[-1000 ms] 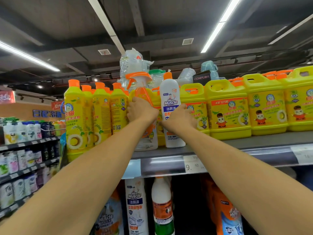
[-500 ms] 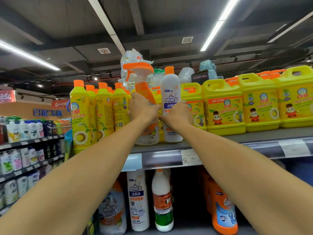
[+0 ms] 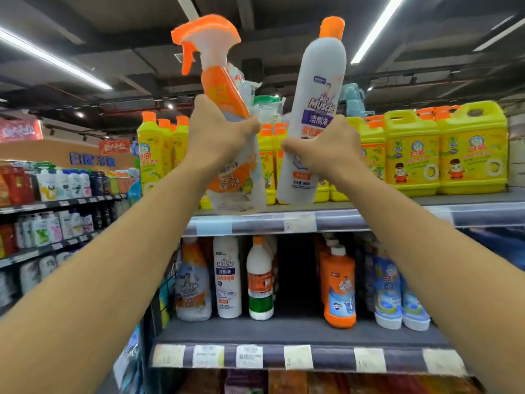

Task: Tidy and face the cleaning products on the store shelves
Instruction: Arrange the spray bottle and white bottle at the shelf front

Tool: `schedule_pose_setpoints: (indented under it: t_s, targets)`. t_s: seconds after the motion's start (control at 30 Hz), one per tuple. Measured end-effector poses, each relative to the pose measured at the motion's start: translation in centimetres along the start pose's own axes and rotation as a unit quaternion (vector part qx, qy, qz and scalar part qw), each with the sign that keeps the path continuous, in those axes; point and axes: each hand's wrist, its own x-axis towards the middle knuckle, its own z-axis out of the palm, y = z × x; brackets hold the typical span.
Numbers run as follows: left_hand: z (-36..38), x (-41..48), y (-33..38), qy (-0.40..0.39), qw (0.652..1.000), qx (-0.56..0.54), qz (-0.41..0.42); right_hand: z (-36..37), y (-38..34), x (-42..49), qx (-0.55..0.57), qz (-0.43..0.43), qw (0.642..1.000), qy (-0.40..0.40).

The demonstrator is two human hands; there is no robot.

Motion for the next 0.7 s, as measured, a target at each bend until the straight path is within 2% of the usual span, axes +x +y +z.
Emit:
schedule_pose_setpoints:
  t_s: [0.3, 0.53, 0.7]
  targets:
    - [-5.1, -12.1, 1.2, -0.01, 0.999, 0.01, -0.042, -4.9, 2.0, -12.9, 0.004, -0.022, 0.997, -0.077]
    - [-8.2, -20.3, -0.9, 0.01, 0.992, 0.056, -0.115, -4.3, 4.4, -21.1, 0.017, 0.022, 0.985, -0.17]
    - [-10.1, -23.5, -3.3, -0.006, 0.982, 0.085, -0.168, -2.8, 6.0, -24.9, 0.011, 0.056, 0.971, -0.232]
